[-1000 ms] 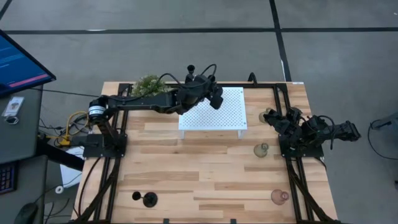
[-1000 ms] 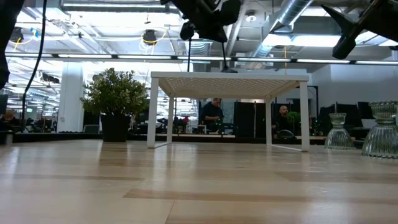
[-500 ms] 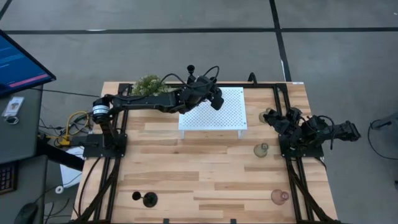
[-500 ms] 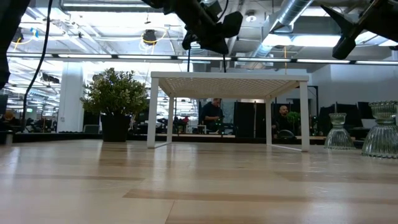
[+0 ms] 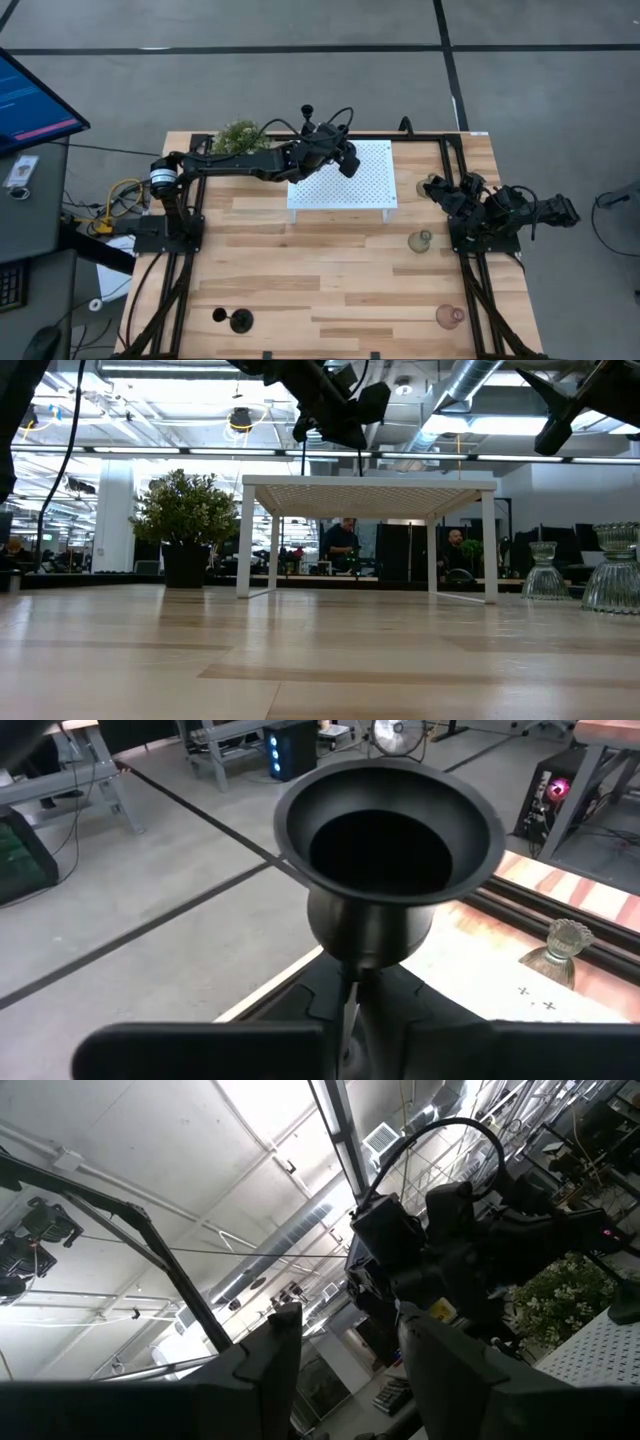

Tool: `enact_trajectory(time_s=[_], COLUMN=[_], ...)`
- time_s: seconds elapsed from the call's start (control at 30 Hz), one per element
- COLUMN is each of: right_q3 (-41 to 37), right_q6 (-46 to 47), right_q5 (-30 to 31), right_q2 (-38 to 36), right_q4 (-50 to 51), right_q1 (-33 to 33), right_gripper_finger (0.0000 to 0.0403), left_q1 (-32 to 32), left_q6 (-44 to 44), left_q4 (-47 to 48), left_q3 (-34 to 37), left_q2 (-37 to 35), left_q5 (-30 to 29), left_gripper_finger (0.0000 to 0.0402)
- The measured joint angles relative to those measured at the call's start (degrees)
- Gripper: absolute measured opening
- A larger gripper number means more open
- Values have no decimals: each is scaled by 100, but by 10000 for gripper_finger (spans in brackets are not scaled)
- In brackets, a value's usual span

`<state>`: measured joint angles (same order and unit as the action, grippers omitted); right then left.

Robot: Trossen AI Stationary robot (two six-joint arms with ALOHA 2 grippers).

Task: Pick & Place candle stick holders
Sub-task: Put the top black candle holder on the shelf, then put the black candle holder on the shelf

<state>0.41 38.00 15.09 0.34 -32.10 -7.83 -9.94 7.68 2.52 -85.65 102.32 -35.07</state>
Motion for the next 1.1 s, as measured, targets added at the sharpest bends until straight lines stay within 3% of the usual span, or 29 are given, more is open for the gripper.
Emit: enact_trajectory(time_s=[0.33,0.9,1.1], right_q3=[2,2,2], right_q6=[0,0,17], right_q5=[2,0,-3], right_q2=[0,-2,-2], right_q4=[-2,0,4], right_q1=[2,2,0], right_gripper_finger=[159,159,159], left_q1=[-17,-11,223], left_q6=[-7,-95,-190], left_q4=[14,32,551], left_q3=[0,0,9], left_q2=[-2,-5,-489], left_q5=[-4,-6,125], left_gripper_finger=[26,85,123])
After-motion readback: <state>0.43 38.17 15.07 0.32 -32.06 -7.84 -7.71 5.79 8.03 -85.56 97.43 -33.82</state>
